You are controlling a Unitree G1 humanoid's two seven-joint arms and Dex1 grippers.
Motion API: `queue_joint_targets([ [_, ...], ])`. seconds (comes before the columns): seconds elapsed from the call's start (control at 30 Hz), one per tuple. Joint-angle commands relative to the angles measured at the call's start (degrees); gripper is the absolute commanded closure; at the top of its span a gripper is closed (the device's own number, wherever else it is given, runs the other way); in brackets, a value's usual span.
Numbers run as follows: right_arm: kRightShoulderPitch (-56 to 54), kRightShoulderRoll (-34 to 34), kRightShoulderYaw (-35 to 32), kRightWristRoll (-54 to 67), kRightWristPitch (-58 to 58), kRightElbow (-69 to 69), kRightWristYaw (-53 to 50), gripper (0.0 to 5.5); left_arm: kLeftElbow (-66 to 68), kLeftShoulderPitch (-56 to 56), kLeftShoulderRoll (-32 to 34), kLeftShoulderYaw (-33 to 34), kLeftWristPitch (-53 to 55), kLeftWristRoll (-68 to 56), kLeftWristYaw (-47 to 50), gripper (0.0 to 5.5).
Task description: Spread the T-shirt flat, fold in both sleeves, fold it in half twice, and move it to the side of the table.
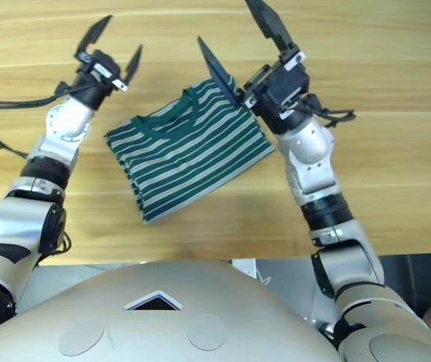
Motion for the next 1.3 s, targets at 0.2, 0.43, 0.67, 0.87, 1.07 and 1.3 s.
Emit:
queue_joint_targets([
  [0.2, 5.2, 2.6, -6.5, -19.3, 4.1, 2.0, -6.5, 2.04, 10.0, -9.7, -8.3, -20.6, 4.3, 22.3, 3.2, 2.15],
  [0.43, 6.9, 4.6, -5.9, -26.3, 3.8, 2.6, -6.2, 2.04, 15.3, -10.3, -3.8, -24.4, 8.3, 25.9, 7.5, 2.15],
  [0.67, 9.4, 4.5, -5.5, -33.3, 3.8, 4.2, -8.4, 2.04, 15.7, 1.9, 3.5, -14.6, 12.7, 14.5, 12.3, 2.15],
  [0.87, 11.0, 5.3, -5.0, -34.2, 4.0, 2.6, -9.1, 2.04, 2.9, 12.0, 0.1, -9.2, 13.2, 7.1, 16.9, 2.15],
  [1.07, 18.0, -1.1, 2.2, -44.3, -1.1, -3.7, -3.8, 2.04, -26.3, 21.7, -2.5, -1.0, 19.8, 1.9, 21.0, 2.15],
  [1.3, 19.3, -2.8, 12.9, -58.9, -0.6, -3.7, 0.9, 2.04, -49.2, 28.2, -0.5, 5.7, 24.3, -2.7, 14.7, 2.15],
])
